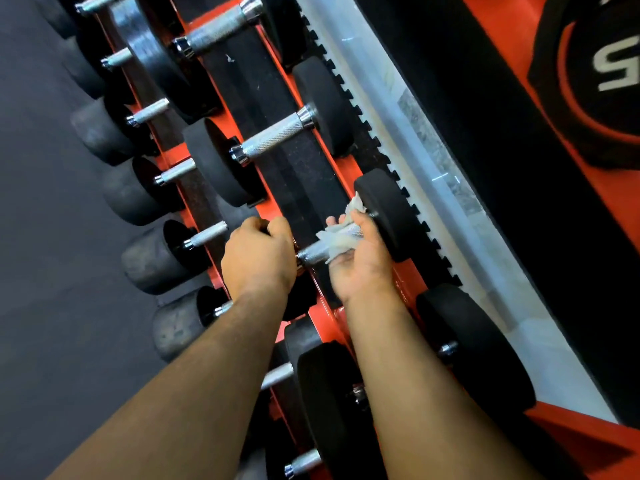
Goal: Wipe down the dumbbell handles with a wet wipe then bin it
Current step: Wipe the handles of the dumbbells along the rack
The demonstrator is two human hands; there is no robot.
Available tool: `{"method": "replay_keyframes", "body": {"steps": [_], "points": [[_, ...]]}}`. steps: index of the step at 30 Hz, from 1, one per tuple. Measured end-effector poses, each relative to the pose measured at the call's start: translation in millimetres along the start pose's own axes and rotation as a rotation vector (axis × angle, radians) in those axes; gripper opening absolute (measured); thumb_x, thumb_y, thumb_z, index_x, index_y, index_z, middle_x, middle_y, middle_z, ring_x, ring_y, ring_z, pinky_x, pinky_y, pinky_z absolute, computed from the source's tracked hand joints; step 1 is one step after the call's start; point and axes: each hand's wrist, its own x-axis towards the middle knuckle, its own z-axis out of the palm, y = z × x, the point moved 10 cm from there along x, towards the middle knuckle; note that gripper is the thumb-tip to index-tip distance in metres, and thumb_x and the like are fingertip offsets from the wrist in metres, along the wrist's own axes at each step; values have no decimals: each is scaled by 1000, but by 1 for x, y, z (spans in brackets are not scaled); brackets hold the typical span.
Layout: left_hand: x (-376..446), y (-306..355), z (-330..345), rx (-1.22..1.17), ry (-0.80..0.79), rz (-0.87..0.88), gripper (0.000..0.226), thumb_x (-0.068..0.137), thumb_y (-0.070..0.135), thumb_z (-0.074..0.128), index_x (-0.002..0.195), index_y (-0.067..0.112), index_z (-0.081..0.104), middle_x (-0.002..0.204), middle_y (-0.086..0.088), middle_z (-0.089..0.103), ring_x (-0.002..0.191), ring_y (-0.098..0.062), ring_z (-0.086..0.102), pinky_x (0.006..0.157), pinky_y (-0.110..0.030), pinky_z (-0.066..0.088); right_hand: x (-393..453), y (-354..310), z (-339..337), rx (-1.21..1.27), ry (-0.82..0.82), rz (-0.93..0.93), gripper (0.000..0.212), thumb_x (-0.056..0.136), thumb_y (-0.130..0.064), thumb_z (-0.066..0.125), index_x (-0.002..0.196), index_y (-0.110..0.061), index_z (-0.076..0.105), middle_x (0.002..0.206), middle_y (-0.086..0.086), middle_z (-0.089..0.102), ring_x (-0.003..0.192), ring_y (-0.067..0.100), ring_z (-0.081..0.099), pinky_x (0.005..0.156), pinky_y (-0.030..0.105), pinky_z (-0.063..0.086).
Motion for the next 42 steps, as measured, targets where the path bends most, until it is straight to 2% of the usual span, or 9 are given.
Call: {"method": "replay_keyframes", "body": {"steps": [9, 15, 19, 23, 25, 28, 31, 38, 42], "points": [[-2, 1, -1, -10, 3, 11, 28, 93, 37, 43, 81, 19, 61, 89, -7, 65, 85, -31, 57, 75, -36, 42, -19, -6, -23, -76, 41, -162, 25, 85, -6, 69, 110, -9, 67, 106, 9, 75, 104, 24, 71, 96, 39, 53], [-1, 0, -1, -7, 2, 4, 30, 92, 39, 42, 79, 18, 59, 90, -7, 66, 88, -32, 58, 77, -38, 46, 10, 4, 0, -112, 63, -28, 7, 92, -15, 66, 85, -14, 65, 65, -3, 68, 59, 7, 64, 67, 26, 54], [-1, 0, -2, -23, 11, 10, 30, 92, 40, 43, 81, 19, 61, 90, -7, 66, 86, -31, 59, 78, -38, 47, -11, -2, -30, -63, 171, -160, 33, 85, -7, 73, 117, -4, 67, 110, 12, 74, 97, 24, 73, 91, 41, 57], [-3, 0, -1, -32, -2, -7, 29, 92, 38, 43, 81, 19, 62, 86, -4, 65, 84, -28, 57, 74, -34, 40, -10, -5, -19, -68, 188, -85, 5, 90, -10, 69, 87, -7, 71, 82, 7, 74, 58, 12, 70, 50, 23, 55], [-2, 0, -1, -36, -4, -10, 29, 92, 39, 43, 82, 19, 62, 87, -5, 65, 85, -29, 57, 74, -35, 41, 2, -4, 2, -50, 91, -16, 30, 98, -17, 57, 70, -13, 66, 67, 3, 64, 46, 9, 62, 45, 19, 50], [-2, 0, 0, -29, -8, -13, 29, 92, 39, 43, 83, 19, 62, 88, -4, 64, 84, -28, 57, 74, -34, 40, 8, -3, -8, -138, 108, -60, 9, 93, -24, 67, 91, -15, 67, 89, 2, 70, 73, 11, 68, 66, 26, 52], [-3, 0, -2, -37, 1, -6, 29, 92, 39, 43, 84, 20, 63, 88, -4, 65, 84, -28, 57, 74, -34, 41, -7, 14, -42, -189, 174, -108, 34, 87, -23, 74, 120, -20, 67, 116, 4, 73, 103, 22, 71, 83, 39, 56], [-2, 1, -3, -27, 11, 1, 29, 92, 38, 43, 84, 19, 64, 90, -4, 66, 87, -28, 58, 76, -35, 42, 17, 30, -4, -161, -72, 89, 40, 91, -29, 64, 125, -8, 62, 99, 12, 71, 87, 25, 66, 84, 39, 52], [-3, 1, -2, -29, -2, -8, 29, 92, 38, 43, 82, 19, 63, 87, -4, 65, 84, -29, 58, 74, -35, 41, 2, 42, -28, -139, -53, 67, 73, 69, -32, 83, 134, -9, 60, 124, 19, 67, 112, 37, 66, 87, 44, 56]]}}
